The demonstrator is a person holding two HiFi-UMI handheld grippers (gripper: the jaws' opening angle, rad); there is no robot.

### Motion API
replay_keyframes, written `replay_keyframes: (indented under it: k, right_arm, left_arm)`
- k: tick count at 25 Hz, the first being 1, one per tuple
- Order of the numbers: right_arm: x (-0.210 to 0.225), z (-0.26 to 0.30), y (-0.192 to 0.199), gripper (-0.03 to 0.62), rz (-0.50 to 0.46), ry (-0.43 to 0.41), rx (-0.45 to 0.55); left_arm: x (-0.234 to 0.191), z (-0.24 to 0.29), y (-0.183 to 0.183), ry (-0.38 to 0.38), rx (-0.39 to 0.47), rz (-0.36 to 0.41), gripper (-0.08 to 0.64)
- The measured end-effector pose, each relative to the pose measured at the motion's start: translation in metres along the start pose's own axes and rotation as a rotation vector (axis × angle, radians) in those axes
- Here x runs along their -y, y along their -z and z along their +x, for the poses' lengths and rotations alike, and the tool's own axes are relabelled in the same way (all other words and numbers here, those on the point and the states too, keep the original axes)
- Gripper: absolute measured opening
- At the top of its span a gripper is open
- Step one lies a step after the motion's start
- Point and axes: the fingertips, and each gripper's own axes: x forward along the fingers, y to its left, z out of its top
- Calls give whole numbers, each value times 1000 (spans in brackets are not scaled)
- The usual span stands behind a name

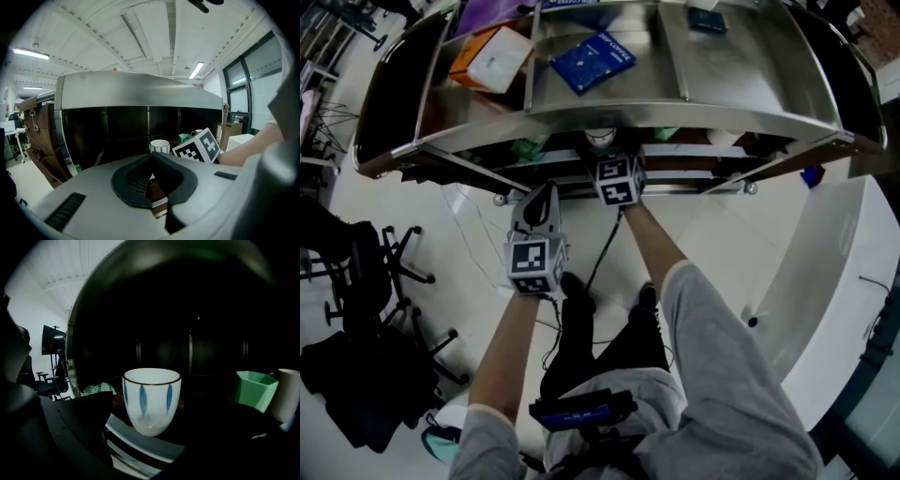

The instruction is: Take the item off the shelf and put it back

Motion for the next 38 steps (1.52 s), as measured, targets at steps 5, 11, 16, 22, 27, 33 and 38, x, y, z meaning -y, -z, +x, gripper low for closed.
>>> replay_keyframes:
  k: [5,11,16,22,27,33,38]
  right_arm:
    - [7,2,2,382,-19,39,-2]
    - [7,0,-4,376,-27,46,14]
    - [7,-6,-3,374,-17,39,13]
    - [4,-28,-1,371,-25,20,2]
    - [-1,-58,-5,371,-29,-2,2]
    - [-15,-120,-24,371,-36,-36,9]
    - [-22,-174,-45,371,-53,-69,12]
  left_arm:
    - [-4,3,1,10,23,14,5]
    - [-6,0,3,5,-12,15,5]
    - [-5,0,3,11,5,19,5]
    - [-1,-10,3,12,-3,18,5]
    - [6,-23,-2,11,-3,4,5]
    - [21,-55,-21,12,8,-21,5]
    - [29,-82,-40,4,22,-17,5]
